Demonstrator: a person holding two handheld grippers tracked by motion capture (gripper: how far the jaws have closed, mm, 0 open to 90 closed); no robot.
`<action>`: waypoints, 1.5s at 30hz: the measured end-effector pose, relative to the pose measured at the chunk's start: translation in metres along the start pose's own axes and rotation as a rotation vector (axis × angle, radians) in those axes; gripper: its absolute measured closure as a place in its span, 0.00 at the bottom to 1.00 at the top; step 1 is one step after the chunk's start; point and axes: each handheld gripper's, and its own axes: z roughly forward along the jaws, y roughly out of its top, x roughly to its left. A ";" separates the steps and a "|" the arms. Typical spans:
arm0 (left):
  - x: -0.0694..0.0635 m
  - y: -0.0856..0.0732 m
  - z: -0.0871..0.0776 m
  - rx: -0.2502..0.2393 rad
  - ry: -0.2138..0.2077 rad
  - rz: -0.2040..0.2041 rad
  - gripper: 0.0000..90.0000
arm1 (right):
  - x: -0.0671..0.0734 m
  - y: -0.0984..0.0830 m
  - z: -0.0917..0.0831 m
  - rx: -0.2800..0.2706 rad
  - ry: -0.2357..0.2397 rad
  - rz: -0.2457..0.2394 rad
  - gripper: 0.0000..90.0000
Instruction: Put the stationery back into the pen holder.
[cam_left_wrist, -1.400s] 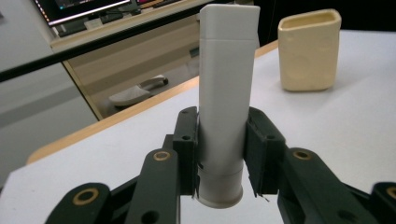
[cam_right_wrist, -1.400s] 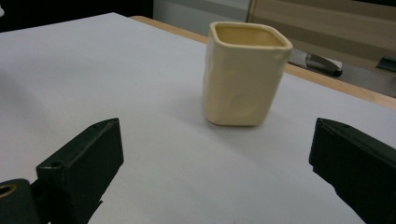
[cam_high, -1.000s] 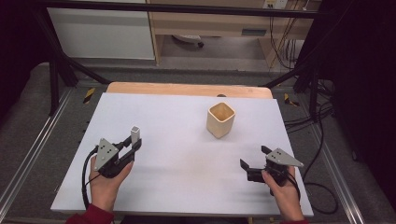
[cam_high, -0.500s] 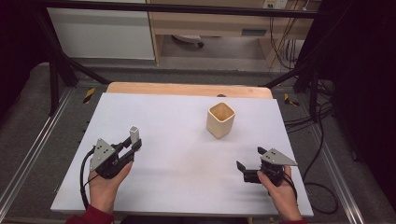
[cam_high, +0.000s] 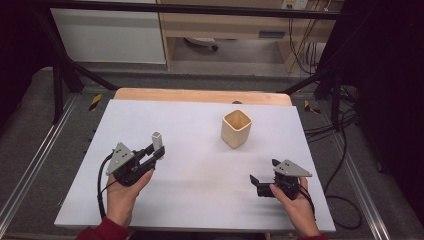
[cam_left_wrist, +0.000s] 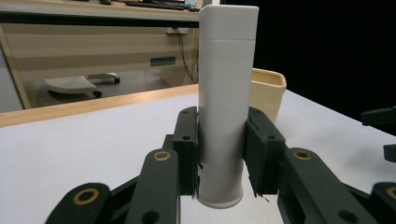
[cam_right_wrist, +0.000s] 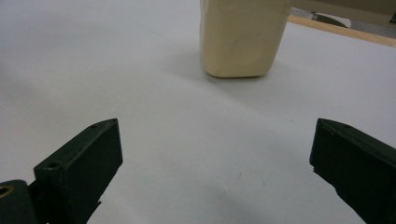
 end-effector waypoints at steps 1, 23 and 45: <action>-0.001 0.001 0.005 0.004 -0.007 -0.006 0.76 | 0.000 0.000 0.000 -0.002 -0.001 0.005 0.04; -0.013 0.056 0.071 -0.013 -0.038 -0.056 0.76 | -0.003 -0.001 0.000 -0.002 0.020 0.031 0.04; -0.035 0.085 0.107 -0.008 -0.072 -0.026 0.76 | -0.003 -0.001 0.000 -0.005 0.024 0.041 0.04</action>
